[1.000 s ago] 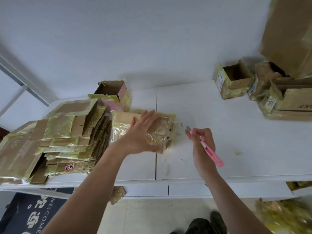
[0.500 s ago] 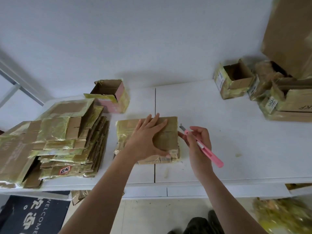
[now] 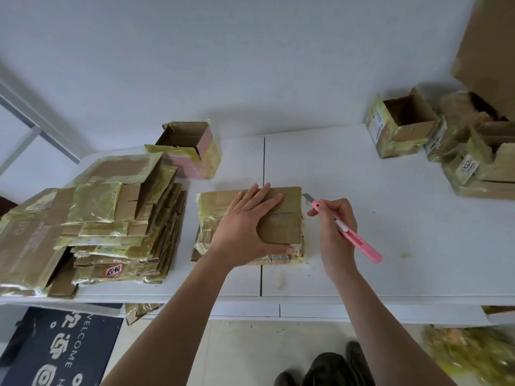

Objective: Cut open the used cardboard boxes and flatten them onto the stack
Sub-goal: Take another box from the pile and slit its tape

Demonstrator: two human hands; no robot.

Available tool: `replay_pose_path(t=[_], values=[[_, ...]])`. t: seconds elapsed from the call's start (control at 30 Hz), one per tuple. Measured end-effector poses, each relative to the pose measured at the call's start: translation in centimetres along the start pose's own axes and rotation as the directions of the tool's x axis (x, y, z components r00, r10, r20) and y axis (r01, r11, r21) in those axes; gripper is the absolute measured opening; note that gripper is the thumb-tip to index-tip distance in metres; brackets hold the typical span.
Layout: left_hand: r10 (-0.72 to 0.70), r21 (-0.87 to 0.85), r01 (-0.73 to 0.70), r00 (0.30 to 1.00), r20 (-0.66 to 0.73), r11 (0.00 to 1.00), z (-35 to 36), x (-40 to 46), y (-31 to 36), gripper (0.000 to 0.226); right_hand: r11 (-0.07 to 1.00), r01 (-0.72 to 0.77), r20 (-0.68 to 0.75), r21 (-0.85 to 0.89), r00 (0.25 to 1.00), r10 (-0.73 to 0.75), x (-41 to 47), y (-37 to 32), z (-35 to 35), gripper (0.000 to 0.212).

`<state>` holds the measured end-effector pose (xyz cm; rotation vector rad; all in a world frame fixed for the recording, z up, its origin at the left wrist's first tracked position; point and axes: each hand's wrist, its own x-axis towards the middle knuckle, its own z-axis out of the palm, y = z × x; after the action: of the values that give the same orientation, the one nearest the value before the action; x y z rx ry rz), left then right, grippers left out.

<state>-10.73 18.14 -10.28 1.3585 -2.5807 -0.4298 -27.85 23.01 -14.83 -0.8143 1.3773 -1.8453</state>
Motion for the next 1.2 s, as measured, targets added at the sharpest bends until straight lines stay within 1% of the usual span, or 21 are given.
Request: replay_pose_path(t=[0.17,0.3,0.47,0.6,0.7,1.0,1.1,1.13,1.2], values=[[0.001,-0.013,-0.001,1.0,0.004,1.0,0.0,0.0,0.0,0.116,1.0,-0.014,0.008,0.017,1.0,0.014,0.2,0.0,0.4,0.012],[0.003,0.008,-0.002,1.0,-0.008,1.0,0.1,0.1,-0.1,0.111,0.998,-0.052,0.025,0.035,0.998,0.051,0.3,-0.3,0.7,0.016],[0.002,0.014,-0.002,1.0,0.017,1.0,0.2,0.1,0.0,0.113,0.998,-0.057,0.052,0.034,0.997,0.055,-0.2,-0.6,-0.1,0.021],[0.008,0.029,-0.008,1.0,0.017,1.0,0.2,0.0,-0.1,0.113,0.999,-0.043,0.099,-0.025,0.994,0.045,-1.5,-0.3,-1.2,0.016],[0.003,0.03,-0.003,1.0,0.023,1.0,0.2,0.1,0.0,0.113,0.998,-0.018,0.119,-0.054,0.993,0.024,-2.5,-0.3,-1.6,0.018],[0.012,0.054,-0.014,0.999,0.032,0.998,0.2,-0.2,0.2,0.113,0.999,-0.034,0.194,-0.031,0.98,0.039,-5.2,-1.0,-3.0,0.01],[0.006,0.054,-0.008,0.999,0.037,0.999,0.2,-0.2,0.3,0.113,0.998,-0.041,0.221,-0.04,0.974,0.049,-5.0,-1.2,-3.9,0.011],[0.001,0.048,-0.003,0.999,0.035,0.999,0.2,-0.1,0.4,0.114,0.999,-0.04,0.206,-0.035,0.978,0.047,-4.6,-1.3,-4.1,0.012],[-0.006,0.036,0.005,1.0,0.03,0.999,0.0,0.0,0.4,0.114,0.999,-0.038,0.125,-0.027,0.991,0.041,-3.3,-1.3,-4.0,0.014]])
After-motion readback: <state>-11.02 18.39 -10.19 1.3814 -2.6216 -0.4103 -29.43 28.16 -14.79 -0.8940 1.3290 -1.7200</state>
